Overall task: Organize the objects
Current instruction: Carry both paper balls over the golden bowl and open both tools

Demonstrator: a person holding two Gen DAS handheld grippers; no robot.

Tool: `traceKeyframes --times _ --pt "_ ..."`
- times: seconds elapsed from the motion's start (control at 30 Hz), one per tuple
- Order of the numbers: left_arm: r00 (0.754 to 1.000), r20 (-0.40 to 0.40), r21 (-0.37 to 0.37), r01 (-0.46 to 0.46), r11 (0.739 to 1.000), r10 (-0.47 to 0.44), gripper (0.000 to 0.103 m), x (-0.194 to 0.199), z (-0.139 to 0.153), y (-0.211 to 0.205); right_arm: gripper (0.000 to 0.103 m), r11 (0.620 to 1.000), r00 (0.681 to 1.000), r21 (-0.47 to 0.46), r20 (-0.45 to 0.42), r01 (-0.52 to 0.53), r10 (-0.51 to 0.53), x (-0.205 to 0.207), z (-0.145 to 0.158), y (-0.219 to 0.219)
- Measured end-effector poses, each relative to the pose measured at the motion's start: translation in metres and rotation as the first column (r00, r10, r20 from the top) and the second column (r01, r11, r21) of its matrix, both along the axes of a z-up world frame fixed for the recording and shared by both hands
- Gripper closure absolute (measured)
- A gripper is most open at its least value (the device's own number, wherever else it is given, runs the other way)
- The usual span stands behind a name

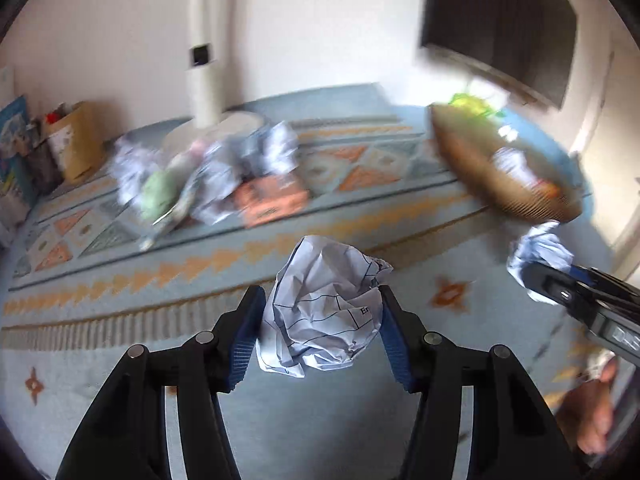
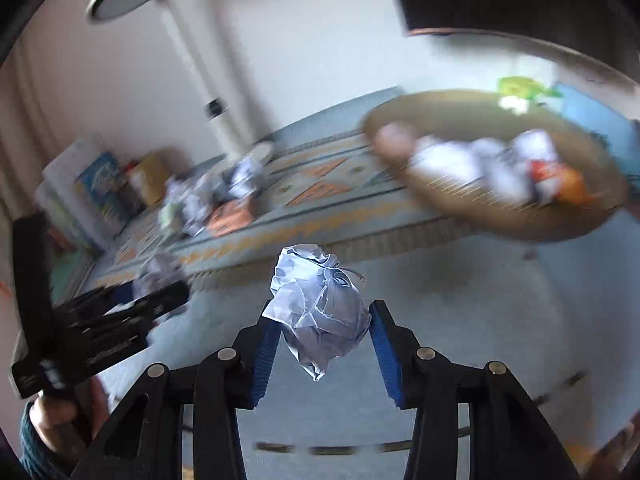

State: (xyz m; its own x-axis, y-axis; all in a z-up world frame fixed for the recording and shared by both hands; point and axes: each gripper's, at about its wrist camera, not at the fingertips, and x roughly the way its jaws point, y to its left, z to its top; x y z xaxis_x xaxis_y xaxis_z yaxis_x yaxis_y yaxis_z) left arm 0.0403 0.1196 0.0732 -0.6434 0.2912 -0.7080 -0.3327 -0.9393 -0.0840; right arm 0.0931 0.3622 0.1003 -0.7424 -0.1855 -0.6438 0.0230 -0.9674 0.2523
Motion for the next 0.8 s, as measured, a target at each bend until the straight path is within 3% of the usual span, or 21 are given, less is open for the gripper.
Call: traceKeyframes --times 0.1,0.17,0.23,0.3,0.4,0.5,0.53,0.6,0.67,0.8 --pt "0.995 -0.052 0.096 0.093 0.991 -0.089 0.049 -0.011 0.038 0.035 0.059 0.996 0.992 -0.022 -0.093 0.084 -0.086 0.005 0.04 0.039" --pt "0.985 -0.07 0.163 0.17 0.972 -0.161 0.049 -0.025 0.06 0.063 0.058 0.985 0.972 -0.02 -0.154 0.174 -0.175 0.008 0.066 0.065" --pt "0.968 -0.029 0.301 0.246 0.921 -0.249 0.049 -0.051 0.071 0.088 0.058 0.965 0.948 0.005 -0.188 0.261 -0.255 0.003 0.08 0.084" --pt "0.971 0.02 0.368 0.214 0.905 -0.238 0.049 -0.074 0.066 0.106 0.058 0.948 0.937 0.05 -0.177 0.315 -0.302 -0.008 0.079 0.096" --pt "0.969 0.011 0.352 0.227 0.908 -0.247 0.049 -0.091 0.055 0.134 0.058 0.944 0.94 0.057 -0.128 0.325 -0.316 -0.027 0.068 0.106" --pt "0.961 -0.018 0.348 0.265 0.899 -0.277 0.049 -0.103 0.054 0.155 0.057 0.943 0.939 0.074 -0.147 0.324 -0.311 -0.043 0.074 0.111" --pt "0.961 -0.033 0.35 0.269 0.897 -0.275 0.045 -0.107 0.055 0.158 0.045 0.947 0.942 0.076 -0.154 0.311 -0.297 -0.053 0.077 0.111" --pt "0.966 -0.019 0.346 0.249 0.905 -0.259 0.001 -0.119 0.055 0.164 0.015 0.938 0.938 0.099 -0.138 0.332 -0.318 -0.071 0.076 0.118" --pt "0.973 0.003 0.343 0.214 0.915 -0.229 0.001 -0.126 0.053 0.159 0.015 0.929 0.933 0.11 -0.12 0.353 -0.34 -0.078 0.071 0.123" --pt "0.968 0.042 0.353 0.216 0.91 -0.246 0.001 -0.112 0.05 0.127 0.015 0.958 0.953 0.043 -0.122 0.283 -0.276 -0.058 0.058 0.119"
